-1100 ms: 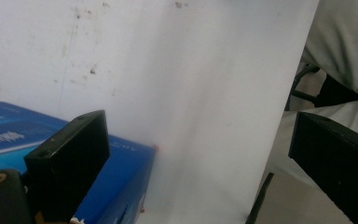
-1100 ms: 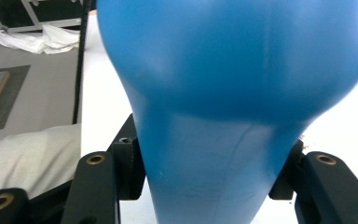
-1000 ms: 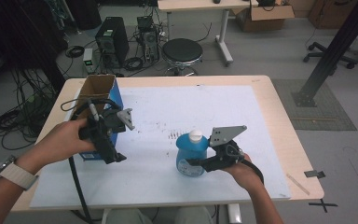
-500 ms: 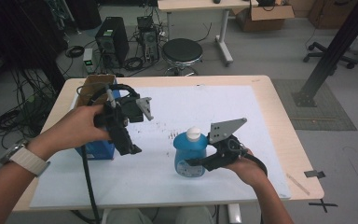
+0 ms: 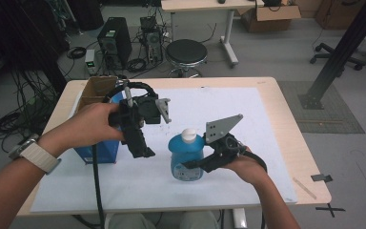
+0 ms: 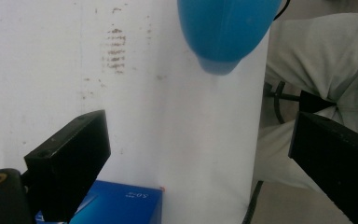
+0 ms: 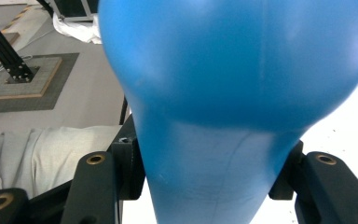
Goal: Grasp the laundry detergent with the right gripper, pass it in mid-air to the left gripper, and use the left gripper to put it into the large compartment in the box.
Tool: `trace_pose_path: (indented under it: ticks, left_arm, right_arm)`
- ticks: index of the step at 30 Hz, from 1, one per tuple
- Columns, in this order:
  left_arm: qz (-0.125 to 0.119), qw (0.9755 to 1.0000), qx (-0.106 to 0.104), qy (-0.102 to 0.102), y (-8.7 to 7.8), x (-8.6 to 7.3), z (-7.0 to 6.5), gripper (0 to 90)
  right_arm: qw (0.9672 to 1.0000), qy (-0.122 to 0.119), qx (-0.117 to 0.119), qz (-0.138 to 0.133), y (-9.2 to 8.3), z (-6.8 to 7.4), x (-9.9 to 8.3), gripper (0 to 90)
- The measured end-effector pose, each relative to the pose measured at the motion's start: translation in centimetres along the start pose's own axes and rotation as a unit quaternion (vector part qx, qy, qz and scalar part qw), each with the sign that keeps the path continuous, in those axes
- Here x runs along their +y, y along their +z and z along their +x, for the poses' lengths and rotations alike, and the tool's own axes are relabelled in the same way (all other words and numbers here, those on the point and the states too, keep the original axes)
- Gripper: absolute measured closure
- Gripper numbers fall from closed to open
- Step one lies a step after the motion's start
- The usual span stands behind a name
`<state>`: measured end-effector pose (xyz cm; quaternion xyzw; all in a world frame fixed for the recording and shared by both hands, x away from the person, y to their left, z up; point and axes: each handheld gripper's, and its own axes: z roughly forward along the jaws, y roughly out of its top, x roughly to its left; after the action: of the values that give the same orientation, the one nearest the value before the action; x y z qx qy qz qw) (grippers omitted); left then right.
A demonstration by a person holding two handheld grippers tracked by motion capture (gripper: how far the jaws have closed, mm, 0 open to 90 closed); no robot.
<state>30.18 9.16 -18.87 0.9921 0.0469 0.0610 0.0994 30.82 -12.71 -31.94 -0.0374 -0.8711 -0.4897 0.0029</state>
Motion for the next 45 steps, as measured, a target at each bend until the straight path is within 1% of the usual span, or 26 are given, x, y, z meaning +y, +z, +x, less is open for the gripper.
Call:
trace_pose_path:
  ticks: [8, 14, 20, 24, 31, 40, 45]
  left_arm:
    - [0.002, 0.9999, 0.002, 0.013, -0.2, 0.8, -0.5, 5.8]
    - [0.005, 0.9998, 0.000, 0.019, -0.3, 1.2, -0.7, 5.8]
    - [0.006, 0.9998, -0.003, 0.021, -0.2, 1.5, -0.7, 5.8]
    - [0.005, 0.9997, -0.004, 0.024, -0.1, 1.9, -0.7, 5.8]
    - [0.005, 0.9995, -0.006, 0.029, 0.2, 2.5, -0.7, 5.8]
    - [0.005, 0.9995, -0.006, 0.030, 0.5, 3.0, -0.7, 5.9]
    - [0.011, 0.9995, -0.005, 0.028, 0.8, 3.2, -0.6, 6.3]
  right_arm:
    - [0.9997, -0.015, 0.018, 0.001, 1.3, -0.2, 1.5, 44.4]
    - [0.9994, -0.019, 0.027, -0.002, 2.1, -0.2, 2.3, 44.4]
    - [0.9992, -0.024, 0.032, 0.003, 2.6, -0.2, 2.8, 44.5]
    - [0.9991, -0.024, 0.034, 0.002, 2.7, -0.3, 2.9, 44.5]
    - [0.9989, -0.030, 0.035, 0.000, 3.1, -0.2, 3.2, 44.5]
    - [0.9988, -0.030, 0.038, 0.000, 3.2, -0.3, 3.5, 44.5]
    - [0.9988, -0.031, 0.039, 0.004, 3.4, -0.3, 3.6, 44.5]
